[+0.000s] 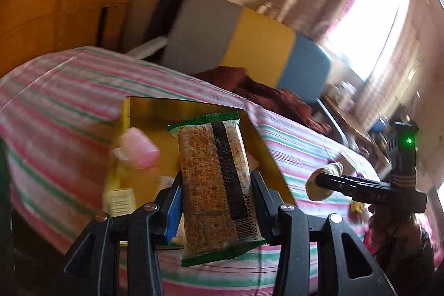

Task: Organize objects
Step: 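Carry the granola bar and sock over the gold tray with both grippers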

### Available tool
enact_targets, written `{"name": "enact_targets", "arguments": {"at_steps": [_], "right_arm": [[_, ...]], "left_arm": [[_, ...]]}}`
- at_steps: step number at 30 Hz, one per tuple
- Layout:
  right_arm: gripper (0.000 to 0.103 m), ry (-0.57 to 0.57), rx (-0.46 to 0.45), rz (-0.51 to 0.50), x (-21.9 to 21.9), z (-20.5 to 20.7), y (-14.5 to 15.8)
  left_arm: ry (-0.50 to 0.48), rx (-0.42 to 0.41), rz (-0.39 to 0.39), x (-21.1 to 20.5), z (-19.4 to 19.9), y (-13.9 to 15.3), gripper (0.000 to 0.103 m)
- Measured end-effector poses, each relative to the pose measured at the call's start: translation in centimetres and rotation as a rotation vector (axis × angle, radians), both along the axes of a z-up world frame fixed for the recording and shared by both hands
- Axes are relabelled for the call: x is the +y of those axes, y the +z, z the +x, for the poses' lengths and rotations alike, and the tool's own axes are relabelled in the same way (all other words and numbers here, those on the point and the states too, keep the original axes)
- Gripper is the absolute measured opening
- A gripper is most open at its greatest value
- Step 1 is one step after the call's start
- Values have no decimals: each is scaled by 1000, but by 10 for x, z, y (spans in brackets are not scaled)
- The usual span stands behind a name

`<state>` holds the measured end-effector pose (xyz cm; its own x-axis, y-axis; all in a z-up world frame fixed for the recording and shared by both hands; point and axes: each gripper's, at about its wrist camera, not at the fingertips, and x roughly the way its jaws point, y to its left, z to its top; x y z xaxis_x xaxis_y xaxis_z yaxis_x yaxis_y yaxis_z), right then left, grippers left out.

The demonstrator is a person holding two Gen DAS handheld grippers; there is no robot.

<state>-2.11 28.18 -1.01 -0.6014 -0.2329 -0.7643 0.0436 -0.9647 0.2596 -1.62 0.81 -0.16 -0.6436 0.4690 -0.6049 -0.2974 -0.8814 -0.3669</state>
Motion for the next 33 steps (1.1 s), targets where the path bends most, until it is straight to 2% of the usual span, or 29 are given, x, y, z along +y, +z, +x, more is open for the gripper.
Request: {"name": "enact_targets", "arguments": {"at_steps": [4, 10, 14, 23, 26, 28, 33], "right_arm": [[72, 34, 7, 8, -21, -12, -1], [73, 66, 2, 11, -41, -17, -6], [72, 81, 3, 15, -45, -20, -5], [72, 102, 31, 59, -62, -34, 1], [73, 103, 42, 68, -66, -41, 4], [73, 109, 53, 81, -72, -46, 5], [74, 128, 49, 133, -84, -52, -3]], "left_arm": [[28, -16, 35, -16, -4, -3, 45], [1, -23, 49, -6, -10, -2, 45], [18, -23, 60, -8, -13, 2, 45], [43, -27, 18, -2, -53, 9, 46], [66, -37, -25, 3, -76, 6, 47], [118, -60, -57, 2, -87, 3, 47], [155, -52, -75, -5, -79, -1, 47]]}}
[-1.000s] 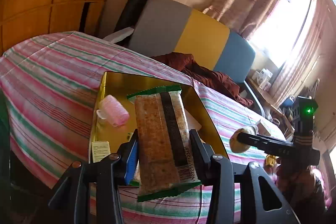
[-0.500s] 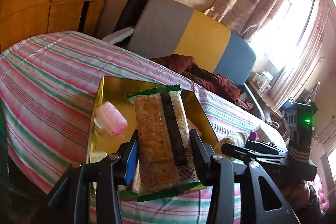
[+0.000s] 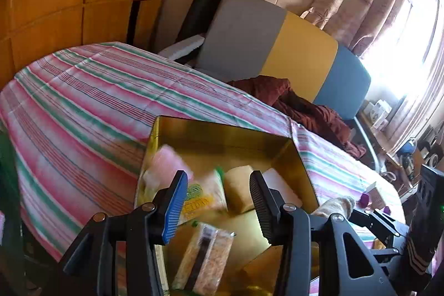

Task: Organize objects
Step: 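Carry the granola bar and sock over the gold tray with both grippers, then open both grippers to drop the bar and sock into the tray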

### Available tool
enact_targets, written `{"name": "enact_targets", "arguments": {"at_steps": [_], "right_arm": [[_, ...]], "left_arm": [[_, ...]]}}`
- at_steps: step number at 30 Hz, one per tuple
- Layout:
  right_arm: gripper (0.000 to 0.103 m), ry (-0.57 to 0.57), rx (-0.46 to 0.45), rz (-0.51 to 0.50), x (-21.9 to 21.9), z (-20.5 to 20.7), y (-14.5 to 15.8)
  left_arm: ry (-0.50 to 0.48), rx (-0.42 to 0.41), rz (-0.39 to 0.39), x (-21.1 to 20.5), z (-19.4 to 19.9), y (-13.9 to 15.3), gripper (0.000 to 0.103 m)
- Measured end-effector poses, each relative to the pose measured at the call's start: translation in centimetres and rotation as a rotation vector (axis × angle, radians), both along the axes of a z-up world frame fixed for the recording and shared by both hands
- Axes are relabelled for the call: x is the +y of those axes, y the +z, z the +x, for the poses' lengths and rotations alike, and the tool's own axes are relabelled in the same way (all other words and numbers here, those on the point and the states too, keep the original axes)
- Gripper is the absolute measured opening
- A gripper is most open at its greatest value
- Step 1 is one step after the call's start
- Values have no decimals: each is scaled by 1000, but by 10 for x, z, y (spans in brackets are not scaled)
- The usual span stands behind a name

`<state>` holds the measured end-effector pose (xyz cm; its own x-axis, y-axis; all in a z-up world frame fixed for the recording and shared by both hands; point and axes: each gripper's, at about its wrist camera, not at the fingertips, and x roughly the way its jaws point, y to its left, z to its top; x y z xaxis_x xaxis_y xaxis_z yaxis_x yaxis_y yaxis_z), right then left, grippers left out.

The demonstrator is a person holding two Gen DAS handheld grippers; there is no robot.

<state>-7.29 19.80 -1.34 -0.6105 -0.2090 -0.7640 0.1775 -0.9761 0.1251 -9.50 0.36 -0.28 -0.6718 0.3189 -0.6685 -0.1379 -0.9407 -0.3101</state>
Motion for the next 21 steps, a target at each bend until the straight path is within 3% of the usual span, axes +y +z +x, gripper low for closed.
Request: {"name": "enact_targets", "arguments": {"at_steps": [3, 4, 5, 7, 21], "right_arm": [[76, -14, -7, 41, -1, -1, -10], [82, -15, -10, 37, 0, -2, -13], [94, -15, -10, 27, 2, -3, -14], [100, -26, 11, 12, 5, -1, -12], [103, -87, 2, -32, 22, 24, -10]], "left_arm": [[-6, -6, -5, -2, 10, -5, 47], [-7, -9, -7, -2, 15, -8, 47], [-7, -12, -9, -3, 18, -9, 47], [-9, -22, -12, -2, 22, -13, 47], [-18, 0, -105, 10, 55, -16, 47]]}}
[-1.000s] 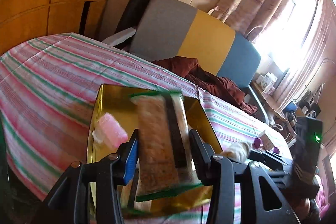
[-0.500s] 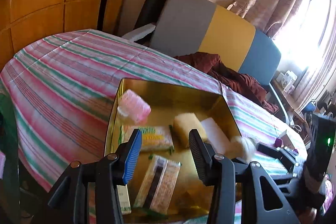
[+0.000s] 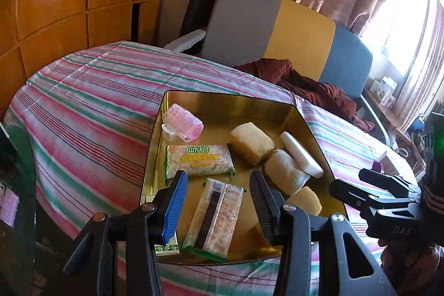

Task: Organize objects
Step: 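Open both grippers to drop the bar and sock into the tray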

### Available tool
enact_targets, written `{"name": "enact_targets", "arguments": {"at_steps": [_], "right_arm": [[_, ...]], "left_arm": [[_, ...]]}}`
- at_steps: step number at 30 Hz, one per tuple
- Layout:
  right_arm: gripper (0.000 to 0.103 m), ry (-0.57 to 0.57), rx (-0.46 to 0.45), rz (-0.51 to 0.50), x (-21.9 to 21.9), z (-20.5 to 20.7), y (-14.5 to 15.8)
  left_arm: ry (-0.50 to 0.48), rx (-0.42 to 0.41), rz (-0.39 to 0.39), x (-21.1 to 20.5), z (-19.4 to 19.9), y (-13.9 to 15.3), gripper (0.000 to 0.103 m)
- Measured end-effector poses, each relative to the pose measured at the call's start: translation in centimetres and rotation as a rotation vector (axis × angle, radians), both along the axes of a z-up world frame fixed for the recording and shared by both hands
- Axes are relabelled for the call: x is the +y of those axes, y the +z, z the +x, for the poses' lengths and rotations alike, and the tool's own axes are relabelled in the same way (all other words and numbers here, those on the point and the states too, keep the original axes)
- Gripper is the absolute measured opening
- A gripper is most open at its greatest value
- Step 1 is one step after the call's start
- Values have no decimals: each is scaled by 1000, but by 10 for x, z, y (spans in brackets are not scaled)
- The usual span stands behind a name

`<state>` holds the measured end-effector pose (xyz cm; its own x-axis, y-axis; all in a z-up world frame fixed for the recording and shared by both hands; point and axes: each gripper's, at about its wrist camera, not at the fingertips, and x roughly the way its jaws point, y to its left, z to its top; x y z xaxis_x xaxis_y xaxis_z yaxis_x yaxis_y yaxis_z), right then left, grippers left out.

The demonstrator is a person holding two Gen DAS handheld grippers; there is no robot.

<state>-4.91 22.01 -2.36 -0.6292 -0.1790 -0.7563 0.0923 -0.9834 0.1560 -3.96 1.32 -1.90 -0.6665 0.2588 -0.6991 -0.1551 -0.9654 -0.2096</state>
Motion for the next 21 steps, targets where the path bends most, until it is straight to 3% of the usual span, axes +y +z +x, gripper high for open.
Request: {"name": "enact_targets", "arguments": {"at_steps": [13, 21], "right_arm": [[103, 16, 46, 51, -11, 28, 7], [103, 26, 58, 88, -18, 35, 6]], "left_arm": [[-3, 105, -85, 13, 23, 23, 47], [-8, 104, -93, 15, 27, 23, 47]]}}
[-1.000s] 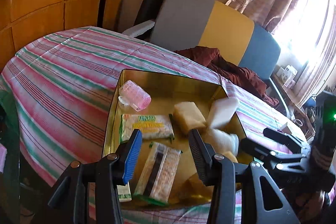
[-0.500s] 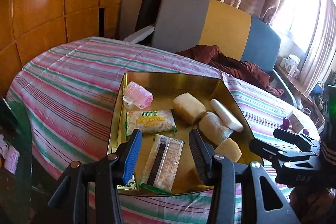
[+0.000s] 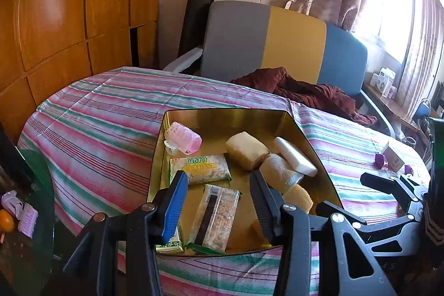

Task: Organize objects
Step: 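Open both grippers to drop the bar and sock into the tray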

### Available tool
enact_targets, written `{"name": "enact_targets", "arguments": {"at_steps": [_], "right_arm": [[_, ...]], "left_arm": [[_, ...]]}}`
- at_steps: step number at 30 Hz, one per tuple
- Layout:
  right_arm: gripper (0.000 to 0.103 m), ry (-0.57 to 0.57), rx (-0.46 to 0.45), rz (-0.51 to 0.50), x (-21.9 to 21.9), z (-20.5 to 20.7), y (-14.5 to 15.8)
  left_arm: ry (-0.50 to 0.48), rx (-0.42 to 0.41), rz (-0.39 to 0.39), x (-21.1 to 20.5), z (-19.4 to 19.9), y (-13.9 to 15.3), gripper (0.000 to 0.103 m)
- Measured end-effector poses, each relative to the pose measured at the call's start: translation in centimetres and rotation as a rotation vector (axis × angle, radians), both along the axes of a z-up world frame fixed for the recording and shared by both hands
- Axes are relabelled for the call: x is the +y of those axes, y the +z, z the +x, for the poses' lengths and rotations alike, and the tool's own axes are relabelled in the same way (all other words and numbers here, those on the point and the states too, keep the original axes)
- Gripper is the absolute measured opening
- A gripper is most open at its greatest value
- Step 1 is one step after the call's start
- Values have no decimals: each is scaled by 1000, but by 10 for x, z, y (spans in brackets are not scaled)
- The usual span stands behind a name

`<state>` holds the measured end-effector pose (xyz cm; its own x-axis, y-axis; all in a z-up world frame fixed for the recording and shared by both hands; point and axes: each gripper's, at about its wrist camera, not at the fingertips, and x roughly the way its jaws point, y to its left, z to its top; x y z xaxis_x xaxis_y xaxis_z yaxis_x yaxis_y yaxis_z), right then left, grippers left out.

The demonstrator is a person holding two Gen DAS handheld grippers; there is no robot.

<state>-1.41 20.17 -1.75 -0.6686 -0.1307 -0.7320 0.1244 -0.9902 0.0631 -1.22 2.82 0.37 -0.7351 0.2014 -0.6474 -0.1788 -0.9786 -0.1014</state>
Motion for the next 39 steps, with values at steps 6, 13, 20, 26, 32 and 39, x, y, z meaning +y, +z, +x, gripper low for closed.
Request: {"name": "enact_targets", "arguments": {"at_steps": [6, 13, 20, 26, 32, 39], "right_arm": [[103, -20, -3, -3, 5, 3, -2], [103, -42, -9, -10, 11, 4, -5], [103, -54, -6, -19, 18, 5, -5], [103, -68, -6, -29, 25, 6, -5], [103, -91, -8, -41, 33, 7, -6], [103, -125, -7, -49, 47, 9, -8]], "left_arm": [[-5, 9, -10, 3, 2, 1, 47], [-28, 27, -43, 13, 8, 2, 47], [-40, 41, -78, 21, 10, 3, 47], [-53, 52, -99, 28, 14, 6, 47], [-71, 61, -117, 36, 17, 8, 47], [-92, 88, -148, 48, 23, 12, 47]]}}
